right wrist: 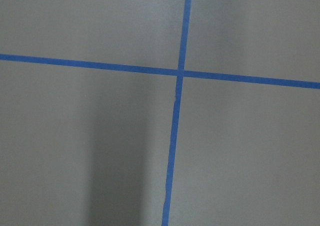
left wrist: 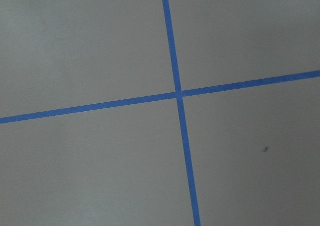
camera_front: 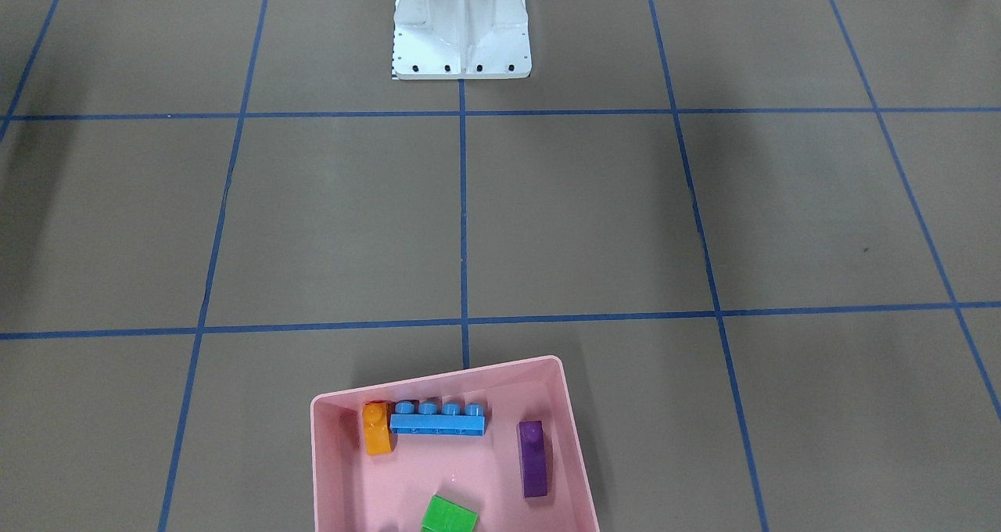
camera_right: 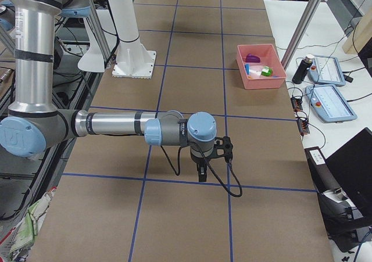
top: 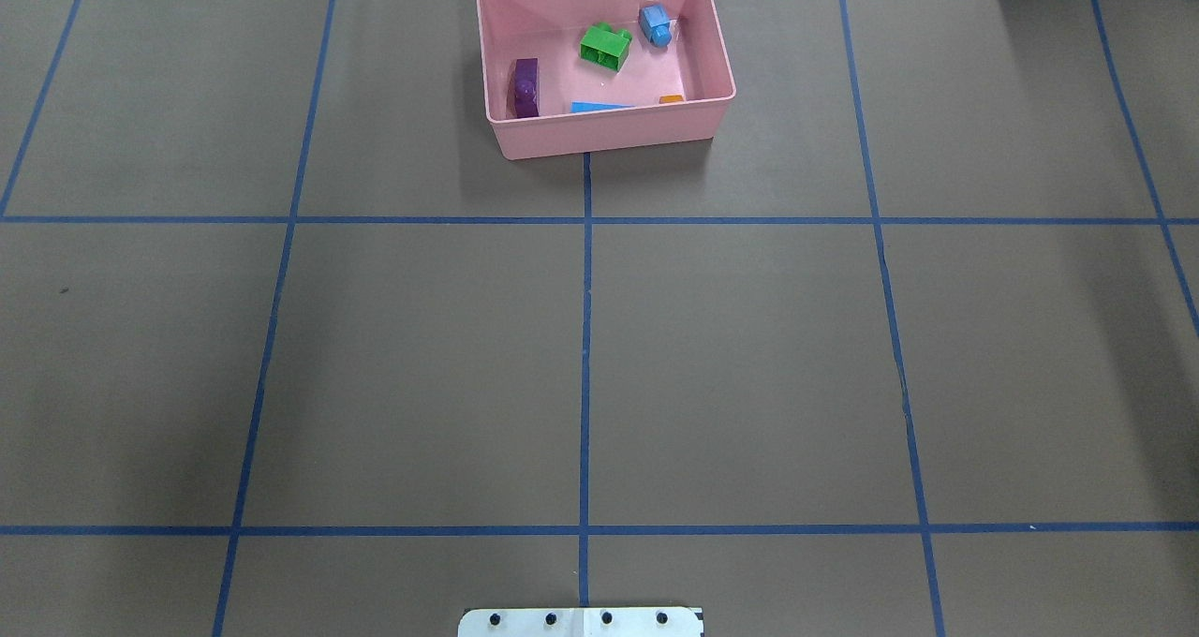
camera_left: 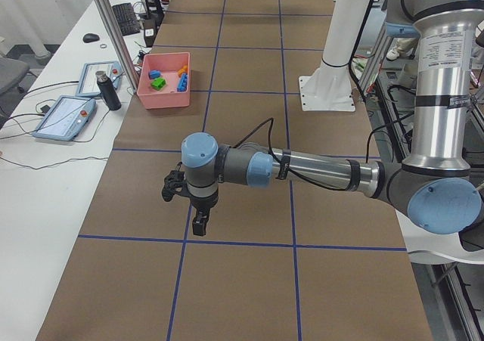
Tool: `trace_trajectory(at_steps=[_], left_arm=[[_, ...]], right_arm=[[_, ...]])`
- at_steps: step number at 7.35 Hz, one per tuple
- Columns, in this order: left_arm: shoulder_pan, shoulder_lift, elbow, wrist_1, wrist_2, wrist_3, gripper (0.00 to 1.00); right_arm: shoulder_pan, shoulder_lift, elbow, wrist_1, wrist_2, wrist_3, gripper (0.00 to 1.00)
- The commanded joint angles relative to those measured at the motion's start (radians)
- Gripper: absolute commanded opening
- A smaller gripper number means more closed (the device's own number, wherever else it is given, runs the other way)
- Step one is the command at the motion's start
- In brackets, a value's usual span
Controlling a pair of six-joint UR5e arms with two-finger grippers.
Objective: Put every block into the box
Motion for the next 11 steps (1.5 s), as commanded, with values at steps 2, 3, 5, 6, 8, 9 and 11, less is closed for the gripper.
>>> trace_trajectory(at_steps=[2,3,5,6,8,9,11], left_arm=[[-0.001,0.015,0.009,0.000,-0.009,0.001,1.00],[-0.004,0.021,0.011,0.002,-0.014,0.003,1.00],[-0.033,0.032,0.005,0.000,-0.017,0.003,1.00],[-0.042,0.034,0.006,0.000,-0.017,0.003,1.00],[-0.041,0.034,0.008,0.000,-0.018,0.006,1.00],[-0.041,0.034,0.008,0.000,-0.018,0.006,1.00],[-0.041,0.034,0.009,0.000,-0.018,0.003,1.00]], right_arm=[[0.007,-0.005,0.000,0.001,0.000,0.002,1.00],[0.007,-0.005,0.000,0.001,0.000,0.002,1.00],[0.008,-0.007,-0.004,0.001,-0.002,0.002,1.00],[0.010,-0.010,-0.009,0.001,-0.002,0.002,1.00],[0.011,-0.011,-0.009,0.001,0.000,0.002,1.00],[0.011,-0.011,-0.009,0.001,0.000,0.002,1.00],[0.017,-0.013,-0.009,-0.001,0.000,0.002,1.00]])
